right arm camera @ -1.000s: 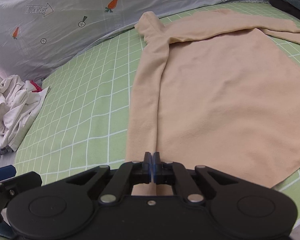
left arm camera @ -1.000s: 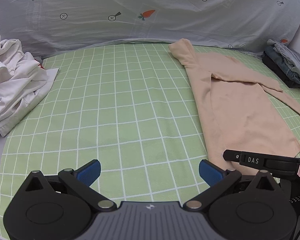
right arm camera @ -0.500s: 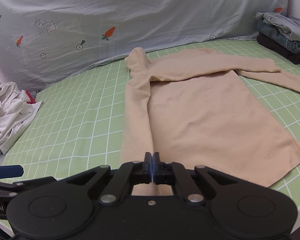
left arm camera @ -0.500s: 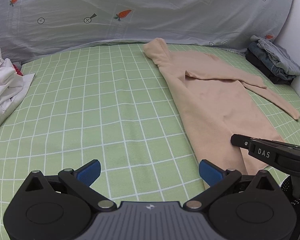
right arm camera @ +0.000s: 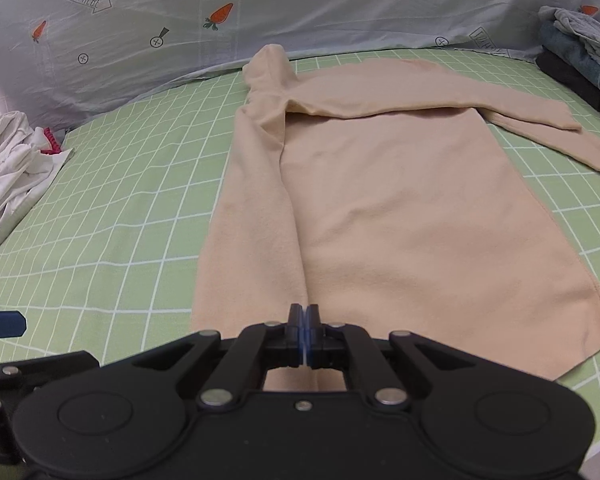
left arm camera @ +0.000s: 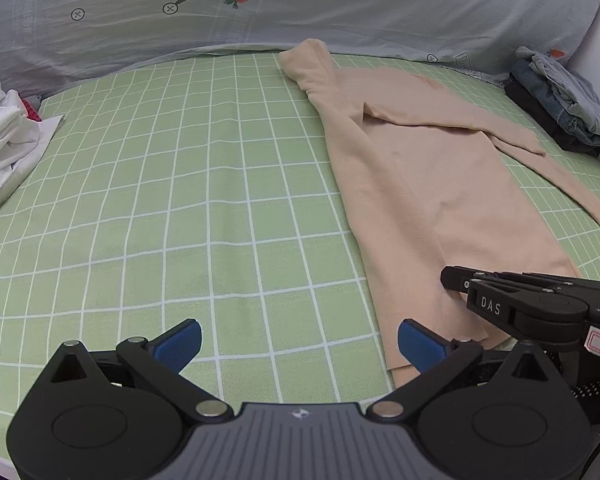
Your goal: Fold clothes
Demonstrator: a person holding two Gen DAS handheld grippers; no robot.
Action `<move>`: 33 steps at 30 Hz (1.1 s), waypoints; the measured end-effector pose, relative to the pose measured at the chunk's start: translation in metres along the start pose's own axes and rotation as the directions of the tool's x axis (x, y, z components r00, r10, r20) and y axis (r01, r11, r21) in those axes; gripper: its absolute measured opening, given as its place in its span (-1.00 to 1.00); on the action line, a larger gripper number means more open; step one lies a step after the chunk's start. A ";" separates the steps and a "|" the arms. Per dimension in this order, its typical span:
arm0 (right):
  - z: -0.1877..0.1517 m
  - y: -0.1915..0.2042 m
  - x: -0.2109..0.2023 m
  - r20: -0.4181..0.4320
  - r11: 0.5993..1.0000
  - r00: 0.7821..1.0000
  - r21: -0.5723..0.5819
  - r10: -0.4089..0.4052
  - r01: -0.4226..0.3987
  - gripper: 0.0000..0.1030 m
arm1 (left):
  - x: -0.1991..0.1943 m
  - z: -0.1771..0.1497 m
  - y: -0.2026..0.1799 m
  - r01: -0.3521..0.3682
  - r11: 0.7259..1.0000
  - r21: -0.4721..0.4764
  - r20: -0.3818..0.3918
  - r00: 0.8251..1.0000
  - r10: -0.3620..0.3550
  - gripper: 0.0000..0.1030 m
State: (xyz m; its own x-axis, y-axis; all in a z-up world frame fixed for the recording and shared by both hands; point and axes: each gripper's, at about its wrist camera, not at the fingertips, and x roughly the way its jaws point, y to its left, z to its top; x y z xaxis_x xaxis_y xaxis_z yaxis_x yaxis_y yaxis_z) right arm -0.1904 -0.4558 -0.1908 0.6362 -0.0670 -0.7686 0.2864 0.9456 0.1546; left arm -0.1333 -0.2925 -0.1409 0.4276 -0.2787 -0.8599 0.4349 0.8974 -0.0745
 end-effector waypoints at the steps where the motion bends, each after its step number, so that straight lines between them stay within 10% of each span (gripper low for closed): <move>1: -0.001 0.001 0.002 -0.003 1.000 1.000 -0.016 0.001 -0.001 -0.97 | 0.002 -0.001 0.000 -0.006 1.000 -0.011 -0.008 1.000 0.006 1.00; 15: 0.035 -0.049 0.003 0.000 0.999 1.000 -0.051 -0.016 0.016 -0.39 | 0.024 0.040 -0.013 -0.037 0.987 -0.154 -0.014 0.999 0.035 1.00; 33: 0.153 -0.243 0.067 0.040 0.919 0.956 0.291 -0.289 0.266 -0.01 | 0.131 0.188 0.021 -0.037 0.924 -0.381 0.032 0.998 0.053 1.00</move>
State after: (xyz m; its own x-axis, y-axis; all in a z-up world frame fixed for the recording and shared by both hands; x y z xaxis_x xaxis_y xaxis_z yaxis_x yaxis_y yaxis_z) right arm -0.1075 -0.7388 -0.1853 0.5543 -0.3501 -0.7551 0.6405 0.7588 0.1183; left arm 0.0808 -0.3746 -0.1598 0.4750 -0.2415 -0.8462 0.0845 0.9697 -0.2294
